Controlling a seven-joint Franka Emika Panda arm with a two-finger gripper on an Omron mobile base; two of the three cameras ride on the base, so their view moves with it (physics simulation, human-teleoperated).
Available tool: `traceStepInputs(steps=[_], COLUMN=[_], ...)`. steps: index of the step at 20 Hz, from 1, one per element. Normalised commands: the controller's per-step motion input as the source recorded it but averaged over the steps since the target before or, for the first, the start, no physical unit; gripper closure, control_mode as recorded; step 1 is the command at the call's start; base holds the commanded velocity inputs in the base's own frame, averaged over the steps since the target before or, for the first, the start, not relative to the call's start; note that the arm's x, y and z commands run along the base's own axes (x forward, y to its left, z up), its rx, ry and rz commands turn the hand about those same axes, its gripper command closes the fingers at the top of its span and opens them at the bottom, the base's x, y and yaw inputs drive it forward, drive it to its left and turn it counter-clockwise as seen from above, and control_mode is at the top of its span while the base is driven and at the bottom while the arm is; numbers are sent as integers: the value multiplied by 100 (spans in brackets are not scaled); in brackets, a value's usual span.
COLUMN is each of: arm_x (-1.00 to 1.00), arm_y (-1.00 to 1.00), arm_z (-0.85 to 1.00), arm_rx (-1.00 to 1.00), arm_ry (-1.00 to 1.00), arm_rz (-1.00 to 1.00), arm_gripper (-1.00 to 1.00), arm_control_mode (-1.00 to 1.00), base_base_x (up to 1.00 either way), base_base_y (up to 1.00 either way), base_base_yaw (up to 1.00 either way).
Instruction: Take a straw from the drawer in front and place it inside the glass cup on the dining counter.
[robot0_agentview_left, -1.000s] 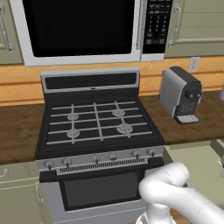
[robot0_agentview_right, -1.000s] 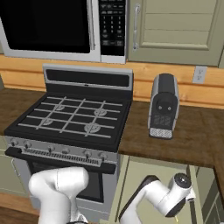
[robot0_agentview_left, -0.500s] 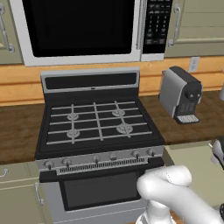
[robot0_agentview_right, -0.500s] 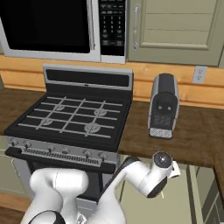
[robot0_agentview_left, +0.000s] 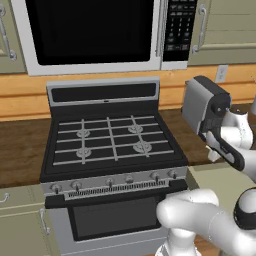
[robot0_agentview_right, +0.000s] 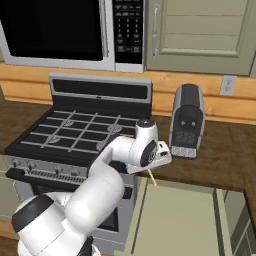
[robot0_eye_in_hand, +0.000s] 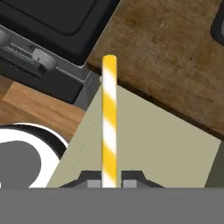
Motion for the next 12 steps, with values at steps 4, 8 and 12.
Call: traceStepInputs(steps=[4, 8, 12], arm_x=[29, 0, -1], arm_y=[100, 100, 100], arm_z=[38, 1, 0], arm_rx=[0, 0, 0], arm_ry=[13, 0, 0], arm_rz=[0, -3, -8], arm_gripper=[100, 100, 100], arm_control_mode=[-100, -100, -100], base_base_x=[0, 0, 0], base_base_y=[0, 0, 0], base_base_yaw=[0, 0, 0])
